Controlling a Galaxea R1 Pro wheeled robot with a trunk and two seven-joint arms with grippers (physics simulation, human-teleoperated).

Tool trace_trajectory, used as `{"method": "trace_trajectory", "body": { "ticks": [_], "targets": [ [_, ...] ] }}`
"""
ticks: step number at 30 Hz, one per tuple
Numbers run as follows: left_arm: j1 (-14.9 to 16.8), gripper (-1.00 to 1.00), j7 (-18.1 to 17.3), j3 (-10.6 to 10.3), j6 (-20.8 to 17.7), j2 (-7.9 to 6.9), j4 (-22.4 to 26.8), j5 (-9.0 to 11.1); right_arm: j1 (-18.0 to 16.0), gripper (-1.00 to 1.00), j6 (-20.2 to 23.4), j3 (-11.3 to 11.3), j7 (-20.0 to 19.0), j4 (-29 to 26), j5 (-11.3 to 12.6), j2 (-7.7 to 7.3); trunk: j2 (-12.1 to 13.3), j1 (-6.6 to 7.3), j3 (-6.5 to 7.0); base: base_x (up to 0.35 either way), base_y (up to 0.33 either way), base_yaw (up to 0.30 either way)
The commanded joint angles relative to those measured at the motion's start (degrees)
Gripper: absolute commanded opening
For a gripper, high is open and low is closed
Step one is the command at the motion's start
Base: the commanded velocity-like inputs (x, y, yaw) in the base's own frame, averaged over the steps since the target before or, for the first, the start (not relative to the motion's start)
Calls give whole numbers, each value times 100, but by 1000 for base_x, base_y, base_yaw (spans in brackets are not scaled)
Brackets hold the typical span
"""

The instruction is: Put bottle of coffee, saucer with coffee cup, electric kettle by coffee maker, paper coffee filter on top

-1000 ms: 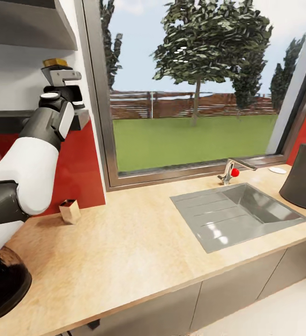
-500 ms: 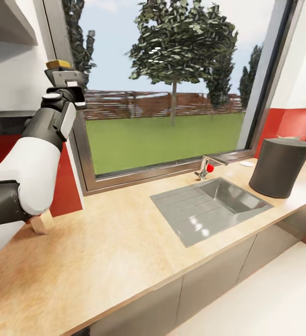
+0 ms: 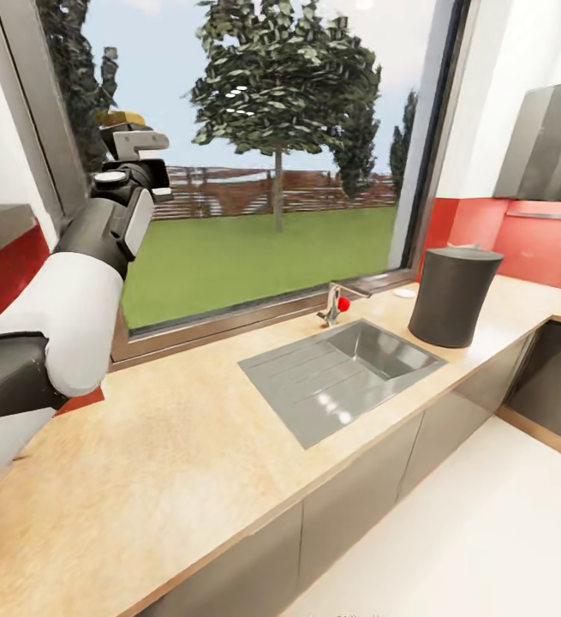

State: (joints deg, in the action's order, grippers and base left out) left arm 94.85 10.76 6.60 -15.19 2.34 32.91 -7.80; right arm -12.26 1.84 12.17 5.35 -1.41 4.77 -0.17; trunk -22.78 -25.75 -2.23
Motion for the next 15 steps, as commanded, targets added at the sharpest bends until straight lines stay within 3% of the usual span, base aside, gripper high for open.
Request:
{"method": "trace_trajectory", "body": {
  "ticks": [1,6,10,12,13,15],
  "targets": [
    [1,-100,-10,30,-33,33,4,-82,-2,100,19,48,13,-8,50,0,-14,-4,-13,0,0,-300],
    [-305,-100,-33,17,4,136,8,-82,-4,100,18,54,20,-8,50,0,-14,-4,-13,0,0,-285],
    [-943,-100,-80,11,72,157,46,-84,-2,100,-6,57,26,-8,45,0,-14,-4,-13,0,0,-51],
    [-1451,-100,-179,4,144,129,346,-83,-4,100,-26,61,22,-20,48,7,-14,-4,-13,0,0,-8],
    [-2111,-100,-494,-2,296,102,852,-83,-5,100,-52,71,19,-106,49,22,-14,-4,-13,0,0,-2],
    [-2628,-100,-858,4,481,90,1282,-87,-4,100,-109,79,14,-183,50,30,-14,-4,-13,0,0,-1]
  ]
}}
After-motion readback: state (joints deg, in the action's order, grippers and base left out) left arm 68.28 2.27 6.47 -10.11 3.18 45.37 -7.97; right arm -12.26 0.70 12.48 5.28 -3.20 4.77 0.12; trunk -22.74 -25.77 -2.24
